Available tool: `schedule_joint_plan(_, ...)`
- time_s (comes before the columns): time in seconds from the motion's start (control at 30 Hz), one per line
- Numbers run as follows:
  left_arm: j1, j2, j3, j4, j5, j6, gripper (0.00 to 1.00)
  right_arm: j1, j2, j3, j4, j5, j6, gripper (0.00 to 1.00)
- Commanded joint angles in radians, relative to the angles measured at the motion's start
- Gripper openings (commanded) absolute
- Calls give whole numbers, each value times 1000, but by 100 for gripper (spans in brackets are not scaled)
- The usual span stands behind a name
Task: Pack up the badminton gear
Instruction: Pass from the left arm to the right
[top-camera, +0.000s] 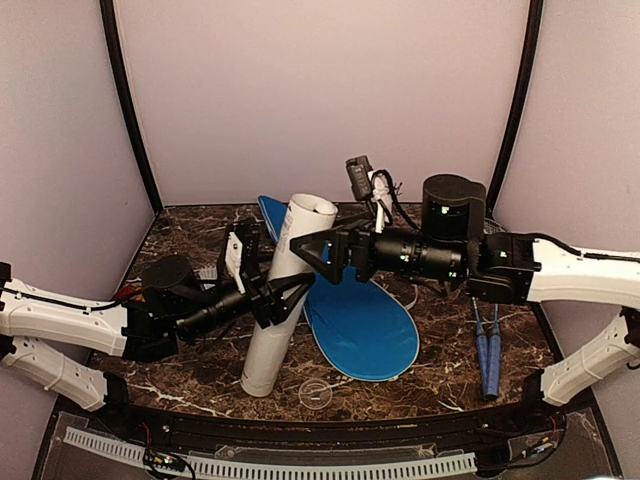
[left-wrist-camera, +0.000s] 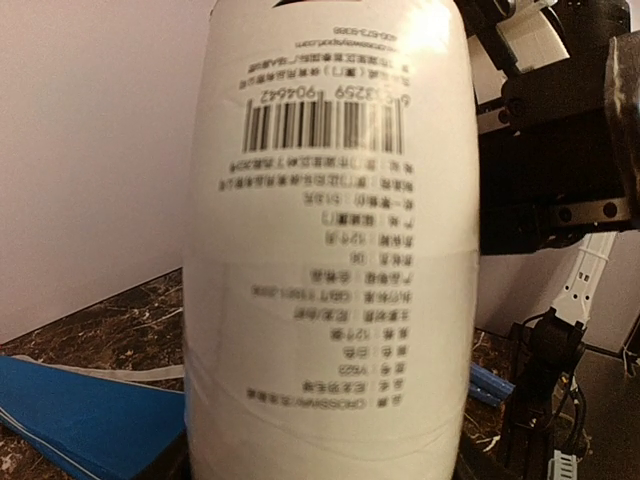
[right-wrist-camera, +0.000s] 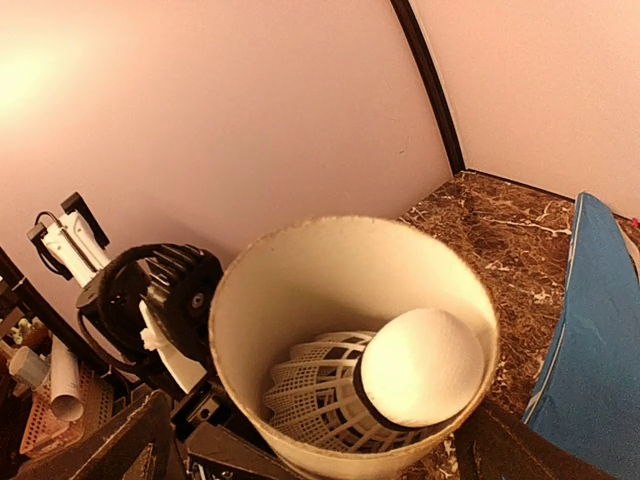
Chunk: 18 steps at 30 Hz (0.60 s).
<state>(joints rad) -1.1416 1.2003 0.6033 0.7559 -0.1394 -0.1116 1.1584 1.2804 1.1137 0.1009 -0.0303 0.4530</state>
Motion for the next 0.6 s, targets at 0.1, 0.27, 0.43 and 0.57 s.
schedule_joint_plan(0.1,4,-6,19,182,-47,-12,65,48,97,95,79,135,-70,99)
schedule_joint_plan(0.27,3,7,26,175,-27,-8,65,57,164,130,126,119,-108,90)
schedule_joint_plan(0.43,3,4,23,161,-31,-11,67,63,194,140,167,125,-137,72)
schedule_joint_plan(0.57,3,0,24,138,-36,-11,70,65,201,142,190,161,-157,61)
